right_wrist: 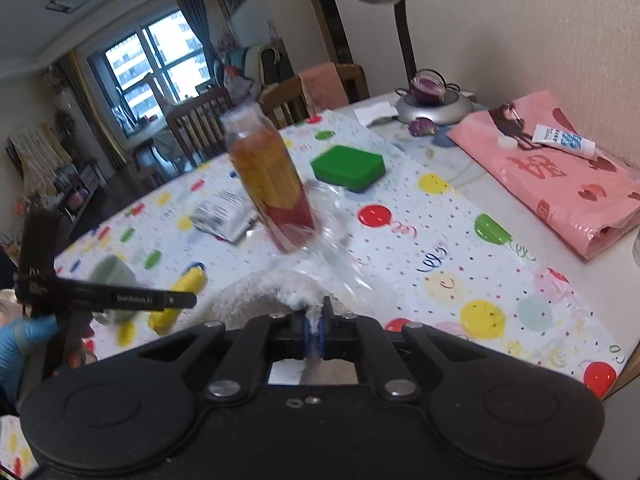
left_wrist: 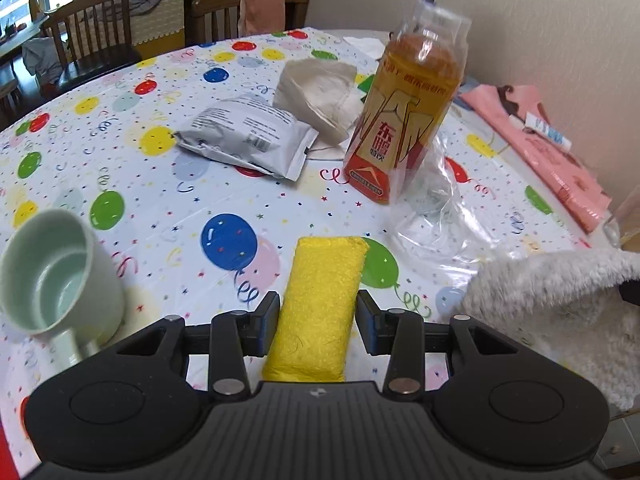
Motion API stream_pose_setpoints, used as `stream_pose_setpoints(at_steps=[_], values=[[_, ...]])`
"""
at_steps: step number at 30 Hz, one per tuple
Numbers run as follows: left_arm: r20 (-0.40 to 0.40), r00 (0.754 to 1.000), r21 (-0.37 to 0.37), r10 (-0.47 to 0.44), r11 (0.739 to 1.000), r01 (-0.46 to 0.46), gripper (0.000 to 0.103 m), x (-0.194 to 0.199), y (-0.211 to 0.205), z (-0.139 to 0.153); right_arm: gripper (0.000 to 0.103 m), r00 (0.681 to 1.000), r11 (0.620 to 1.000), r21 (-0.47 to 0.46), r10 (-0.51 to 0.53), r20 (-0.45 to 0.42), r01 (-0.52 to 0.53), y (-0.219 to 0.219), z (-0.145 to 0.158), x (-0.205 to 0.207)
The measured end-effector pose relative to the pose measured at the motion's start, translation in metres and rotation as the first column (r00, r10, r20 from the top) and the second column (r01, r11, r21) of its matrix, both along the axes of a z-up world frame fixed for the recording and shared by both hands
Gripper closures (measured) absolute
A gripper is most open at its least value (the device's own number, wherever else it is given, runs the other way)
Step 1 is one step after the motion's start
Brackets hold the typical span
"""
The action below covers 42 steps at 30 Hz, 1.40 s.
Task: Organize soft objects
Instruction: 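Carry the sponge to the red box with the left tool while the right tool carries the fuzzy cloth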
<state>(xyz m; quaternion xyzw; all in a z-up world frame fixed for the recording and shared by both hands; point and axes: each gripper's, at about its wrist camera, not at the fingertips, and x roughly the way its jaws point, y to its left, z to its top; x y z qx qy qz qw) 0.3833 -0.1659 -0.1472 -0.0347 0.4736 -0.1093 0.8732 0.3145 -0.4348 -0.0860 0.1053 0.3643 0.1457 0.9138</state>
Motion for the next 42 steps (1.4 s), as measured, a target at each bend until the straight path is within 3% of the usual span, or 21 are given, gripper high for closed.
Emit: stream_pose_setpoints(at_steps=[12,24,29,42], values=[[0.038,0.998,-0.045,0.047,0.998,-0.046,0.063,-0.049,0.055,0.053,0.099,0.996,0.996,0.074,0.048,0.075,-0.054,0.045,0.048,-0.028],[0.083,0.985,-0.063,0.153,0.987,-0.148,0.063,-0.101,0.146,0.102,0.099,0.981,0.980,0.125,0.136,0.140,-0.154,0.122,0.087,-0.041],[0.092,0.978,-0.074,0.187,0.981,-0.181,0.063,-0.123,0.182,0.117,0.099,0.967,0.970,0.116,0.195,0.162,-0.215,0.166,0.098,-0.050],[0.148,0.950,-0.015,0.276,0.961,-0.277,0.063,-0.171,0.277,0.140,0.099,0.922,0.934,0.063,0.334,0.195,-0.352,0.272,0.116,-0.070]])
